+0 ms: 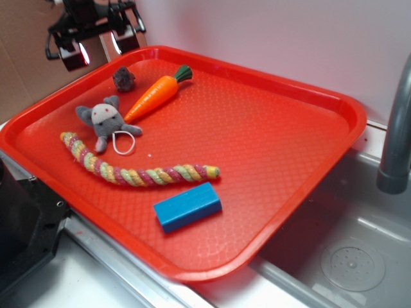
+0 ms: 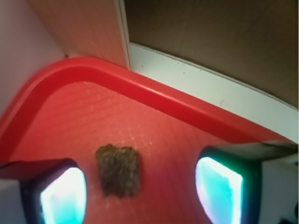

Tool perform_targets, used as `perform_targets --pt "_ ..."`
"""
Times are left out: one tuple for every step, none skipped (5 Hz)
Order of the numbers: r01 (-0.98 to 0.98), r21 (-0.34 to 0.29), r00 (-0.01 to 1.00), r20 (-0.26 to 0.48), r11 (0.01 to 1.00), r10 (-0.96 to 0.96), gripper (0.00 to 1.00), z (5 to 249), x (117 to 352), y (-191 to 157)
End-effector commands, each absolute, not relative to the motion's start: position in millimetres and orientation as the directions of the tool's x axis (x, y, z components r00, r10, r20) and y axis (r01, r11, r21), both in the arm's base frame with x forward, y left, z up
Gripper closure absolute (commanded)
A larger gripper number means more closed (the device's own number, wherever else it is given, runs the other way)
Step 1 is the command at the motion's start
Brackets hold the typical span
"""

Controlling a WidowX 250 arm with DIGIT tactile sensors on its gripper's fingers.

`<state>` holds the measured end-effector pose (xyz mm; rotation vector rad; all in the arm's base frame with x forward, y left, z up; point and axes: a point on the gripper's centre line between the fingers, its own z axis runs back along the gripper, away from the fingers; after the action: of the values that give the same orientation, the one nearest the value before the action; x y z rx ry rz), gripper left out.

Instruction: Grab the rock.

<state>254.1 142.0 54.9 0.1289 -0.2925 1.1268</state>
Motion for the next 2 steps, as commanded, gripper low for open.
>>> perform_targets --pt "-0.891 -0.083 0.401 0.314 0.446 0.860 0.00 43.7 270.9 160.7" --pt "-0.890 -0.093 0.400 0.310 0.446 0.863 0.00 39.4 272.9 161.2"
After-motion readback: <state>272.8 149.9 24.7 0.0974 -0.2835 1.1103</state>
